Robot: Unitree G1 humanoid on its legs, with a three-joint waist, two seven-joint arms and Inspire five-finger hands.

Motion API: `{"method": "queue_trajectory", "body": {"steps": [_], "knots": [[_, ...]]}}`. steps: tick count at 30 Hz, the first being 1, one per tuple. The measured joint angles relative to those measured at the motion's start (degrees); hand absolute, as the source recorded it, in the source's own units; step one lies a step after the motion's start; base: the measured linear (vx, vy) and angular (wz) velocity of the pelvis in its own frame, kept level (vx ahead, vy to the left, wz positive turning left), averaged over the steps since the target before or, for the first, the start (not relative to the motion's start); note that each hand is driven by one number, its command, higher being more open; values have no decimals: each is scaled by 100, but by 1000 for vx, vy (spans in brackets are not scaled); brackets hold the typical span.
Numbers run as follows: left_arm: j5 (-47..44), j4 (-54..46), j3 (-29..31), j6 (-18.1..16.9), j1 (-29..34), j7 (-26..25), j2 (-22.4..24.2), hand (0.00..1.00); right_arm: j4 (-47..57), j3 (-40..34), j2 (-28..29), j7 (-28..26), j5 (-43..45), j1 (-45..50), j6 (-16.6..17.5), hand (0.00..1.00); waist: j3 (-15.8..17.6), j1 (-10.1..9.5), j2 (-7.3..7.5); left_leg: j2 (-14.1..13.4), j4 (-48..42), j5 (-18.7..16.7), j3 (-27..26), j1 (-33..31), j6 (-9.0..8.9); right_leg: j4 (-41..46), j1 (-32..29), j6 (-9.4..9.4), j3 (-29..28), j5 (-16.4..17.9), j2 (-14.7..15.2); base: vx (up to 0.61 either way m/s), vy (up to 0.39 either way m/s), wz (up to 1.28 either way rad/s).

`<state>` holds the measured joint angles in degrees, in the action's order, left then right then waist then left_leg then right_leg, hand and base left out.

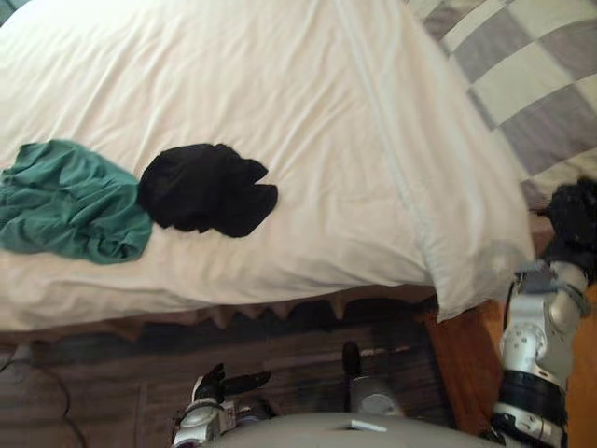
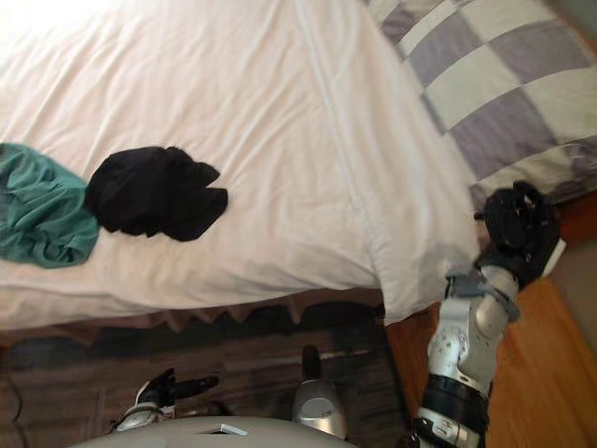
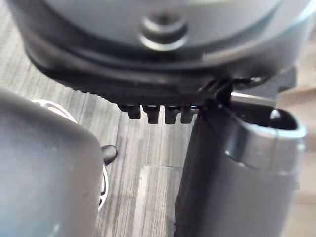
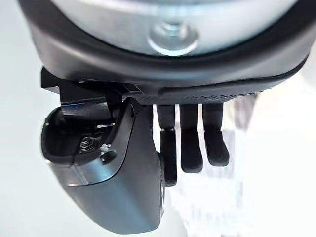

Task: Tidy up the quilt and then pick up the clothes from the bed and put them into the laundry hamper

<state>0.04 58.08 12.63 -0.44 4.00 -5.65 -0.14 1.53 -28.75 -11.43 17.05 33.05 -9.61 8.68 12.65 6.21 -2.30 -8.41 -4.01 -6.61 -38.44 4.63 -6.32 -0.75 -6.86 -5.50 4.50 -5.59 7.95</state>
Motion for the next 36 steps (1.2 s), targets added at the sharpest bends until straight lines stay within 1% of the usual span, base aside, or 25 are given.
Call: {"method": "queue_trajectory", "body": {"steps": [2,3,6,8,10,13,15,17,18,19,20,21,22,23,24,25,27,28,30,31,32,33,34,35,36], "knots": [[-15,-37,-1,-76,-48,-27,40,100,0,79,0,56,213,-279,90,0,147,-46,-64,-7,-31,5,-1,-61,8,74,-91,2,0,3,7,-85,-11,1],[-22,-41,-106,-112,-137,-37,54,100,-3,102,0,189,482,-537,202,0,286,-125,-150,-30,-91,4,-25,-158,9,143,-205,12,-8,22,11,-83,-21,-2],[-68,-164,-266,-228,-159,-36,78,100,-48,108,0,337,869,-792,357,0,528,-139,-267,-44,-104,4,-101,-247,8,334,-410,23,-41,105,9,-54,-32,-6],[-163,-202,-373,-248,-161,-36,70,100,-238,98,0,382,1039,-788,471,0,592,-131,-316,-39,-114,1,-216,-316,5,525,-613,15,-119,197,11,-31,-14,-18],[-189,-234,-414,-296,-178,-24,70,100,-486,24,3,446,1075,-771,483,0,715,-112,-357,-25,-119,-1,-338,-355,5,700,-776,9,-192,279,23,-17,-5,-18],[-218,-237,-565,-330,-236,-33,82,100,-1195,-96,115,442,1297,-543,515,0,817,-94,-455,-29,-122,1,-562,-393,3,912,-974,5,-275,406,13,2,-9,-11],[-222,-230,-587,-310,-254,-33,84,100,-1422,-97,334,363,1297,-357,524,0,825,-70,-467,-40,-125,3,-694,-369,0,977,-1016,10,-313,452,-3,8,-10,-13],[-234,-215,-587,-308,-312,-40,114,100,-1762,6,784,219,1322,49,567,0,829,-17,-461,-58,-136,6,-853,-282,-5,1046,-975,15,-308,517,-15,7,-4,-5],[-237,-187,-575,-308,-364,-44,134,100,-1895,34,877,171,1324,177,575,0,835,-6,-451,-58,-140,6,-863,-247,-5,1079,-952,11,-301,547,-11,0,0,0],[-245,-160,-486,-305,-472,-56,218,100,-2406,178,1099,49,1347,475,542,0,863,19,-397,-69,-154,5,-881,-127,-5,1117,-839,9,-281,604,-11,4,-2,4],[-250,-157,-479,-306,-512,-67,262,100,-2615,215,1198,-19,1347,600,519,0,875,22,-375,-75,-165,5,-890,-83,-6,1141,-800,17,-264,630,-11,-10,-4,7],[-262,-103,-431,-299,-635,-73,417,100,-3147,262,1434,-148,1345,915,368,0,873,24,-329,-92,-169,-1,-902,-2,-15,1188,-716,10,-215,697,-10,-13,-6,9],[-273,-82,-470,-298,-653,-52,440,100,-3449,293,1540,-190,1349,1022,293,0,864,40,-307,-104,-173,-8,-900,17,-26,1196,-685,3,-188,726,-11,-16,-13,11],[-270,-41,-494,-295,-674,24,440,100,-4002,413,1531,-271,1349,1096,68,100,867,67,-260,-123,-174,-13,-900,55,-33,1226,-656,8,-158,759,-19,-13,-13,8],[-271,-4,-476,-278,-700,44,439,100,-4523,401,1535,-295,1364,1182,-203,100,875,90,-205,-128,-174,-25,-905,105,-50,1307,-642,18,-150,829,-19,-14,-12,5],[-271,-4,-444,-250,-703,44,440,100,-4599,332,1532,-310,1362,1279,-257,100,872,113,-198,-133,-174,-40,-906,129,-69,1349,-637,6,-144,855,-19,-2,0,5],[-275,-5,-22,-148,-681,22,457,100,-4800,320,1516,-475,1207,1759,-343,100,847,193,-119,-187,-186,-44,-904,359,-80,1375,-386,24,-27,904,-28,17,5,8],[-278,-8,49,-149,-671,10,461,100,-4853,320,1508,-491,1137,1864,-372,100,830,185,-95,-202,-188,-44,-904,435,-81,1375,-304,32,18,916,-34,4,4,9],[-440,-31,199,-166,-566,10,478,100,-4950,381,1475,-576,526,2156,-571,100,595,157,24,-231,-203,-66,-901,596,-115,1376,-115,53,100,979,-37,-11,14,9],[-447,-29,203,-165,-548,16,480,100,-4966,430,1467,-606,386,2191,-591,100,539,146,61,-247,-267,-98,-892,588,-124,1383,-97,39,114,1006,-32,-33,37,9],[-456,-39,200,-165,-571,52,477,100,-5026,541,1453,-729,42,2198,-652,100,478,53,139,-427,-762,-348,-853,487,-117,1529,-98,33,136,1099,-16,-42,39,8],[-461,-54,185,-166,-593,83,473,100,-5038,619,1447,-764,-132,2189,-693,100,469,3,173,-528,-1086,-461,-788,394,-87,1603,-108,27,137,1148,-3,-86,50,20],[-493,-127,132,-165,-595,139,470,100,-5039,719,1418,-813,-369,2176,-724,100,443,-39,237,-746,-1859,-632,-533,110,20,1713,-102,10,173,1213,48,-73,36,22],[-493,-138,123,-167,-595,165,469,100,-5026,790,1395,-832,-502,2171,-726,100,422,-67,273,-840,-2239,-655,-349,-63,46,1750,-100,5,185,1222,78,-93,55,32],[-490,-166,109,-199,-592,206,440,100,-5025,928,1327,-882,-843,2155,-722,100,359,-106,337,-1020,-2868,-682,207,-448,57,1749,-97,6,201,1221,139,-63,124,29]]}}
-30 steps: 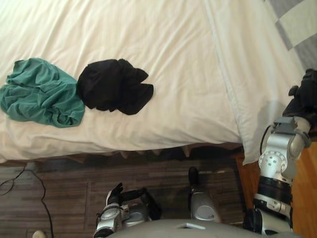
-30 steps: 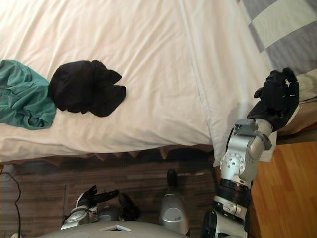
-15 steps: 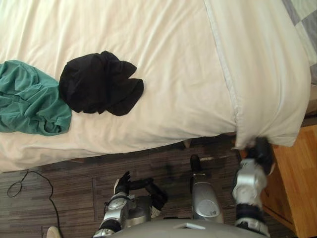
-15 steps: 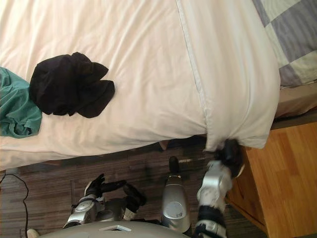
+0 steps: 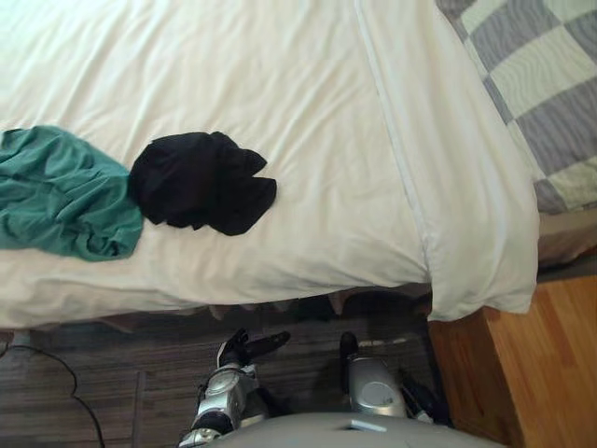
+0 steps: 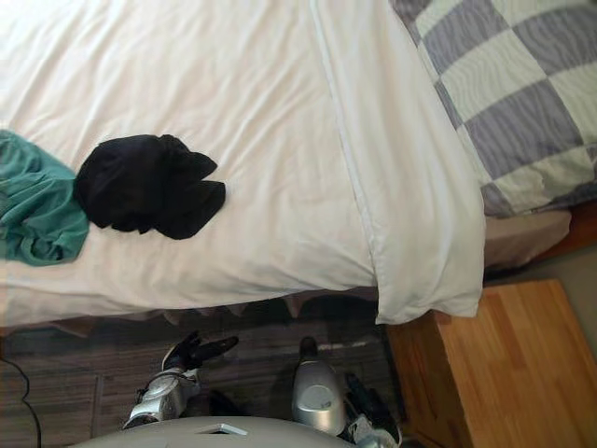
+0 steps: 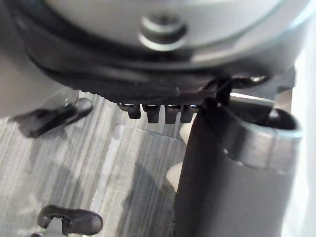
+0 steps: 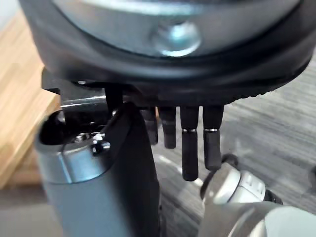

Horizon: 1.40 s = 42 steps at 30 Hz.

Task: Tidy up the quilt and then pick up the clothes from the bed and put them into the laundry hamper

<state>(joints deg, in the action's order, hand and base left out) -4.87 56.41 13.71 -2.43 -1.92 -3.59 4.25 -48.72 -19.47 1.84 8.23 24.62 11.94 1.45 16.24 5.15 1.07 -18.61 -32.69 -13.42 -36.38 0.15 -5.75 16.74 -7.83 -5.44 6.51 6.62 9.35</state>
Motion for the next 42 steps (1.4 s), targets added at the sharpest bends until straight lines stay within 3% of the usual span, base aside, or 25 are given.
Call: {"method": "queue_trajectory", "body": {"steps": [3,5,7,8,9,10,11,13,14,16,20,21,22,23,24,26,28,30,32,33,34,35,37,39,42], "knots": [[18,29,-180,-20,2,28,-68,100,-93,58,-130,-40,-788,-136,-2,100,-66,-26,3,-456,-371,-219,823,-285,132,-171,207,-72,102,-37,55,-18,217,28],[77,51,-222,-19,44,64,-126,100,-188,278,-222,-84,-1325,-219,-16,100,-146,-38,75,-897,308,-202,1237,-148,194,-200,271,-363,-10,-98,303,17,370,6],[85,82,-247,-28,85,71,-174,100,-350,426,-290,-147,-1526,-282,4,100,-304,-54,156,-867,1056,75,1735,-151,339,-244,175,-681,-163,-221,636,28,526,-7],[98,134,-396,-32,116,77,-241,100,-501,564,-384,-176,-1555,-339,22,100,-448,-58,118,-719,1380,557,1909,-125,-619,-421,151,-908,-264,-360,823,48,591,-12],[103,166,-492,-20,120,78,-302,100,-644,568,-379,-181,-1580,-407,5,100,-464,-39,202,-555,1382,547,1820,-90,-866,-588,167,-969,-369,-393,996,139,628,-7],[96,200,-589,-1,176,43,-592,100,-793,544,-230,-315,-1586,-358,-78,100,-657,-9,518,-182,1352,492,1722,-104,-925,-877,313,-924,-456,-648,1064,149,432,-5],[97,215,-592,-8,185,12,-664,100,-778,547,-199,-356,-1611,-340,-81,100,-693,-29,547,-119,1257,434,1721,-124,-949,-968,312,-690,-252,-836,1115,150,447,-28],[99,333,-742,2,197,4,-925,100,-781,645,-267,-448,-1756,-457,-102,100,-749,-123,466,-90,1242,273,1346,-113,-892,-1187,1,441,172,-1821,1070,20,347,-82],[100,348,-821,10,220,8,-978,100,-791,769,-387,-472,-1757,-511,-131,100,-758,-168,433,-91,1365,312,1141,-36,-834,-1218,-98,596,477,-2091,1029,4,316,-109],[125,411,-953,10,320,13,-1084,100,-776,1027,-548,-511,-1762,-618,-114,100,-735,-165,312,-76,1659,413,790,173,-688,-489,-349,483,1454,-1686,801,26,229,-91],[327,509,-1327,12,444,106,-1075,100,-494,1279,-615,-444,-2229,-540,-17,100,-667,-22,84,-56,1996,472,637,714,-611,768,-192,278,1317,293,-57,23,75,-31],[330,511,-1388,16,434,134,-1076,100,-488,1308,-624,-444,-2255,-541,17,100,-685,-3,113,-14,2003,472,679,728,-477,736,-145,233,1239,352,-50,25,-60,9],[370,540,-1534,17,384,179,-1067,100,-483,1358,-659,-428,-2370,-538,43,100,-682,-12,100,92,2018,541,832,752,57,645,-21,279,1289,382,-23,31,-110,16],[393,542,-1598,14,356,209,-1038,100,-480,1388,-676,-405,-2414,-512,57,100,-667,-8,70,193,2018,593,1030,751,242,493,141,288,1303,391,12,32,-121,27],[508,504,-1606,-6,347,228,-955,100,-483,1451,-758,-395,-2423,-501,62,100,-616,-26,-25,301,1818,599,1264,720,198,333,335,308,1303,426,32,-22,-74,39],[499,149,-1576,-155,279,212,-903,100,-570,2085,-1130,-403,-2453,-692,56,100,-337,-128,-154,241,-833,831,2110,-399,-890,192,728,184,1139,572,276,-36,37,13],[494,-1,-1621,-294,239,169,-790,100,-849,2194,-1282,-443,-2669,-831,45,100,-301,-183,-293,336,-1751,777,2214,-999,-915,-10,918,25,1134,398,383,59,186,-24],[500,-14,-1796,-335,205,162,-855,100,-915,2239,-1288,-449,-2796,-880,40,100,-300,-183,-306,283,-1255,953,2028,-1176,-576,-168,1032,-158,1154,253,400,127,212,-25],[524,42,-1877,-392,226,151,-1009,100,-918,2250,-1184,-427,-2869,-992,13,100,-309,-166,-122,-146,-720,229,1811,-1000,174,-278,1030,-391,1042,81,576,296,456,-12],[525,22,-2067,-414,184,160,-1167,100,-931,2240,-1106,-427,-2873,-1104,-8,100,-228,-165,24,-211,143,254,2198,-932,239,-296,990,-573,966,-20,821,310,576,8],[527,25,-2174,-408,159,165,-1209,100,-928,2240,-1088,-429,-2871,-1134,-7,100,-201,-163,71,-206,545,352,2378,-865,287,-311,988,-674,941,-75,935,210,598,-1],[525,20,-2300,-386,99,203,-1239,100,-962,2241,-1006,-442,-2873,-1173,-8,100,-193,-200,187,97,912,215,2661,-683,-459,-461,1002,-917,832,-239,1151,172,532,9],[529,47,-2498,-354,-21,289,-1424,100,-1009,2228,-868,-579,-2872,-1266,0,100,-196,-126,388,469,482,46,2764,-1003,-357,-678,1073,-988,560,-271,1148,171,405,23],[551,51,-2750,-361,-80,366,-1490,100,-999,2222,-705,-651,-2876,-1314,13,100,-256,-193,455,660,243,-86,2700,-1054,-282,-670,1099,-859,618,-641,1187,149,271,-14],[533,165,-2723,-317,-61,407,-1395,100,-1024,2458,-389,-590,-3126,-1693,16,100,-264,-216,377,723,823,-101,2240,-714,-17,235,278,628,903,-1023,1272,57,346,-51]]}}
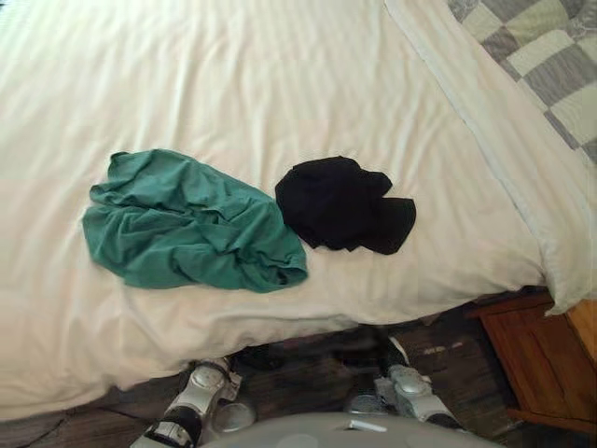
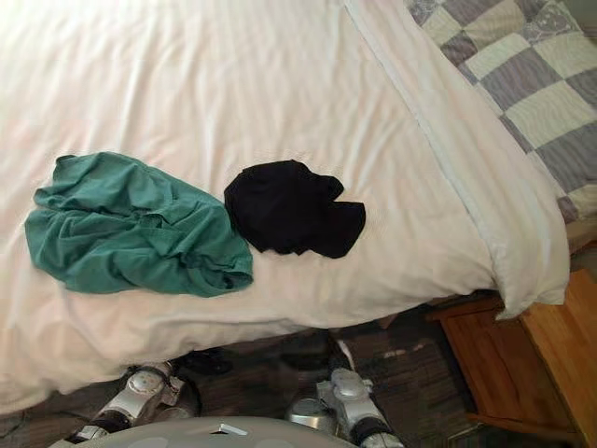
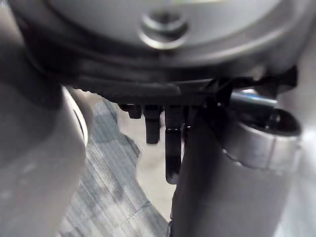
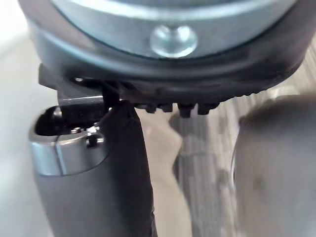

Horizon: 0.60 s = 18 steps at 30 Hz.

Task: Tidy up the quilt and then pick up the clothes from the bed and put them into the laundry hamper

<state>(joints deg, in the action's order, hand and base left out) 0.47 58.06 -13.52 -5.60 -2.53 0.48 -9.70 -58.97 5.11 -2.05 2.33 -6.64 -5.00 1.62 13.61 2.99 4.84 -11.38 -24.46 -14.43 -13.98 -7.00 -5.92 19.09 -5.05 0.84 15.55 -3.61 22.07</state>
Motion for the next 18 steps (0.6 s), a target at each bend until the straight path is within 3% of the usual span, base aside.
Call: {"method": "queue_trajectory", "body": {"steps": [1,3,5,7,10,13,16,18], "knots": [[-30,3,30,85,-3,14,15,100,-16,130,60,-1,-142,-43,5,100,-4,34,7,38,233,114,10,84,125,223,-108,-299,-25,428,-303,15,220,-11],[-39,94,67,123,-4,15,58,100,-99,138,158,-10,-185,-22,20,100,-1,9,1,219,851,442,67,380,187,273,-11,-425,-251,1092,-1034,12,109,34],[-40,126,122,208,-3,12,125,100,-97,108,172,-5,-193,-16,0,100,-5,40,-3,515,1281,702,241,541,217,17,230,-456,-70,1312,-977,8,51,51],[-40,213,337,221,-10,-10,209,100,-108,67,171,-7,-193,-27,-27,100,-11,39,-21,726,1593,959,521,560,196,-367,489,-739,108,1427,-919,-20,-28,77],[-26,255,481,278,31,-68,218,100,-189,-128,177,0,-191,-33,-131,100,-34,5,-125,697,2235,1396,753,733,119,-642,735,-865,487,1345,-1006,-7,-110,66],[-25,322,703,333,49,-97,199,100,-219,-169,165,23,-199,-26,-131,100,-36,-96,-137,628,2603,1565,721,957,61,-776,807,-870,475,1310,-1081,-3,-51,1],[12,317,1002,340,35,-124,274,100,-214,-216,89,40,-199,-48,-130,100,-4,-100,-234,637,2743,1639,626,875,91,-1152,793,-932,454,1044,-1143,-2,31,-16],[227,237,1013,330,-31,-501,446,100,-238,-227,-88,119,-203,-81,-184,100,85,-69,-356,787,2792,1718,637,609,181,-1339,641,-1039,529,883,-1061,21,91,15]]}}
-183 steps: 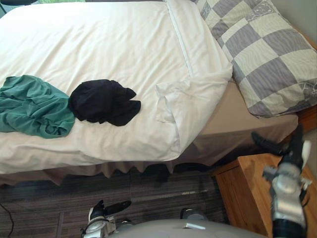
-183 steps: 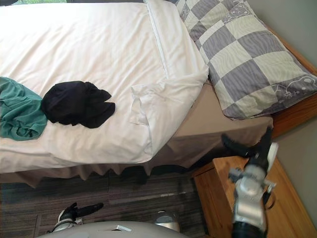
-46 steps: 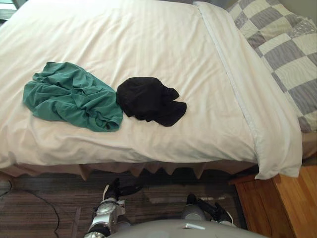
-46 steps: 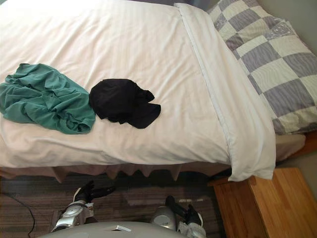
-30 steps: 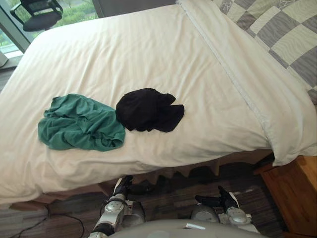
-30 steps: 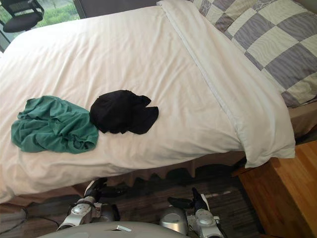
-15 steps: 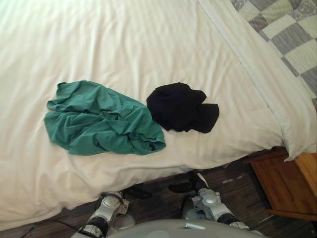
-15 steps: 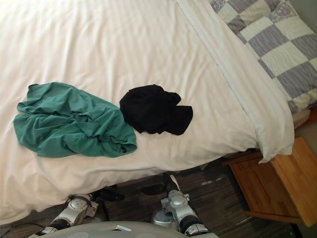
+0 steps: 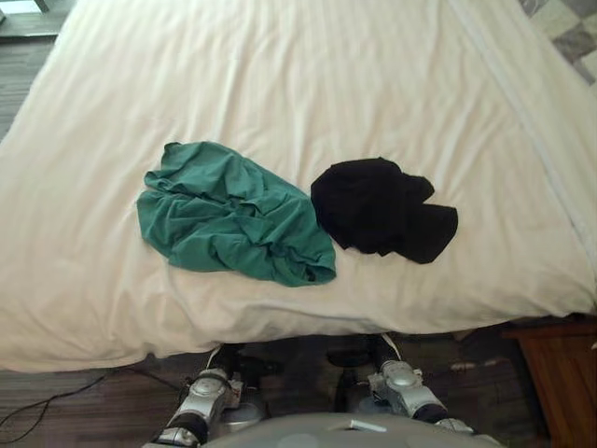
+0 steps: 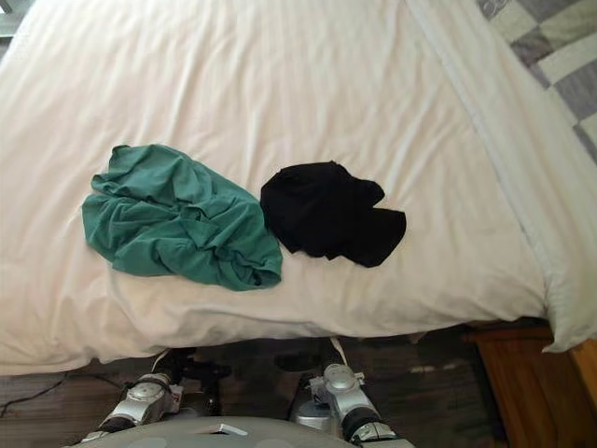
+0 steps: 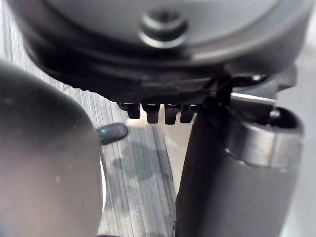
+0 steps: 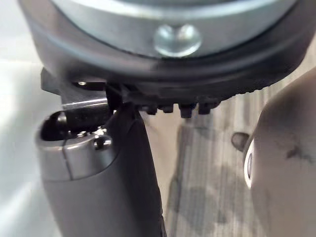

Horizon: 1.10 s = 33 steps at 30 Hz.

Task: Tidy up the quilt and then pick up the clothes from the bed and put them into the laundry hamper

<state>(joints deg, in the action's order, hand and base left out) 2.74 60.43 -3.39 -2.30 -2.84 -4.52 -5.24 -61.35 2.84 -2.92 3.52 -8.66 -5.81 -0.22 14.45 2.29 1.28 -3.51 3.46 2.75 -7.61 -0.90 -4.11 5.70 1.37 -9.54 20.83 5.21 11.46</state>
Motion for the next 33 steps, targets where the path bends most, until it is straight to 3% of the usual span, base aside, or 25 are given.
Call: {"method": "queue_trajectory", "body": {"steps": [2,4,7,9,11,13,16,19,21,24,28,29,30,33], "knots": [[-3,-37,150,-26,4,-121,49,100,-129,-64,-85,83,22,-75,-60,100,35,-3,-13,119,-83,54,-97,-137,65,12,-46,-47,85,-30,174,36,99,26],[-9,-42,365,-22,9,-271,59,100,-144,-116,-8,173,15,-77,-50,100,81,-50,110,261,-457,50,-196,-309,69,66,-26,-46,115,-31,361,42,92,19],[-33,-8,619,-11,82,-380,12,100,-134,-263,82,196,89,-74,-37,100,78,-26,122,264,-441,-28,-174,-250,110,124,-16,-45,96,-30,374,7,24,-2],[-39,87,653,-10,99,-387,-13,100,-84,-471,107,204,127,-67,-39,100,92,2,80,214,189,32,-259,113,125,141,-54,-50,-25,-33,316,-15,44,-26],[-81,89,661,-8,63,-378,-63,100,5,-572,213,222,294,-68,-36,100,193,29,215,244,183,65,-360,64,122,265,-201,-70,-165,-53,345,-59,76,-30],[-81,93,596,-14,18,-360,-126,100,28,-574,259,266,330,-64,-62,100,153,48,315,291,158,111,-443,-165,189,252,-478,-52,-279,-202,324,-42,78,-26],[-69,71,661,6,-15,-357,-120,100,24,-560,267,307,330,-39,-62,100,139,-7,359,215,164,103,-656,-274,254,-450,-415,70,-473,-863,177,-29,96,-32],[-162,-20,647,40,8,-417,-120,100,31,-472,345,290,336,90,-62,100,18,-178,552,356,178,66,-934,-115,309,-896,-202,68,-693,-935,255,-54,59,-42],[-426,-10,655,56,33,-503,-116,100,21,-469,371,288,358,93,-54,100,0,-191,525,336,184,63,-1044,6,304,-874,-165,54,-804,-936,237,-60,17,-39],[-1120,96,1180,61,91,-523,-76,100,-107,-1116,381,319,786,116,-54,100,-30,-180,465,306,186,41,-1137,198,271,-875,-26,28,-862,-912,196,-43,-16,-17],[-2384,429,3648,164,207,-433,119,100,-316,-3063,337,322,1725,556,-76,100,-168,-212,395,259,187,-36,-1158,527,188,-878,298,89,-849,-819,126,10,-15,-2],[-2680,438,4576,233,350,-401,114,100,-382,-3683,274,325,2001,758,-158,100,-255,-211,372,227,186,-80,-1175,612,165,-874,387,107,-835,-785,108,42,-47,-5],[-2866,443,5614,268,516,-366,73,100,-426,-4271,213,334,2227,1005,-202,100,-436,-202,330,175,186,-121,-1178,606,145,-869,391,132,-803,-765,86,59,-58,-4],[-3019,443,7472,313,822,-356,-244,100,-429,-5339,77,384,2768,1434,-285,100,-693,-196,262,125,186,-199,-1146,665,105,-859,484,140,-676,-687,47,59,-54,7]]}}
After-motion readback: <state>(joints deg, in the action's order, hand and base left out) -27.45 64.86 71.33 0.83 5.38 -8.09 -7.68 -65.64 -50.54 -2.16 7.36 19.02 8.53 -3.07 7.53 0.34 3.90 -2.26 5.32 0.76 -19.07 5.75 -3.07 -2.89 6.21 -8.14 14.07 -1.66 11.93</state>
